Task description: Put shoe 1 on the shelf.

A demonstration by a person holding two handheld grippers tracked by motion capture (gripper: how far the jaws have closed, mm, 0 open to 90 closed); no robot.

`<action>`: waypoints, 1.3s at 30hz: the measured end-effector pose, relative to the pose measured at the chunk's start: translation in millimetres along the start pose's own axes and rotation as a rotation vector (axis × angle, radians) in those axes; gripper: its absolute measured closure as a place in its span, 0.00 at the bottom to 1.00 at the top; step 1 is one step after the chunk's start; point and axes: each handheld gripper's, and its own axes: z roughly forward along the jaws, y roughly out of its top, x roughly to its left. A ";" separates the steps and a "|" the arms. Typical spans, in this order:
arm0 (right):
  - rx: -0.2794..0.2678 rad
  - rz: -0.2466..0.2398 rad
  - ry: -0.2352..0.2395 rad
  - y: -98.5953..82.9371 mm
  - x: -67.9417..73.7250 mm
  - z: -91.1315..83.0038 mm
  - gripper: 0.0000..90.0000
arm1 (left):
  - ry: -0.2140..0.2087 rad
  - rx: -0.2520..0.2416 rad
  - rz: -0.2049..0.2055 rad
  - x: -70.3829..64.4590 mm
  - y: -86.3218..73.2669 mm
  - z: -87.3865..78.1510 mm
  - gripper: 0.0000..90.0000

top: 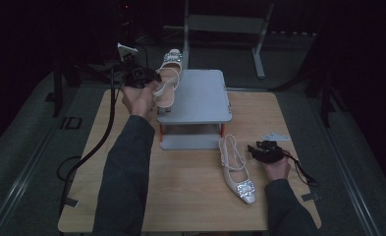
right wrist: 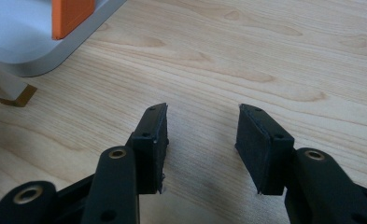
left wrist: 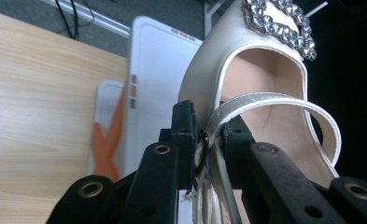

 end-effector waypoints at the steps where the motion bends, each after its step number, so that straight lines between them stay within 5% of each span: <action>1: 0.000 0.000 0.000 0.0 0.0 0.0 0.59 | 0.000 0.000 0.000 0.0 0.0 0.0 0.89; 11: -0.004 0.001 0.003 0.5 -0.4 0.6 0.59 | 0.087 0.045 -0.048 -9.3 -5.4 32.5 0.89; 21: -0.003 0.000 0.005 0.6 0.0 1.1 0.59 | 0.114 0.098 -0.062 -10.6 -11.2 46.5 0.89; 29: -0.002 -0.002 0.004 1.1 0.6 1.7 0.59 | 0.108 0.092 -0.103 -12.5 -13.8 49.4 0.89; 39: -0.004 0.000 0.005 1.2 0.2 1.8 0.59 | 0.170 0.087 -0.055 -24.4 -14.4 55.6 0.89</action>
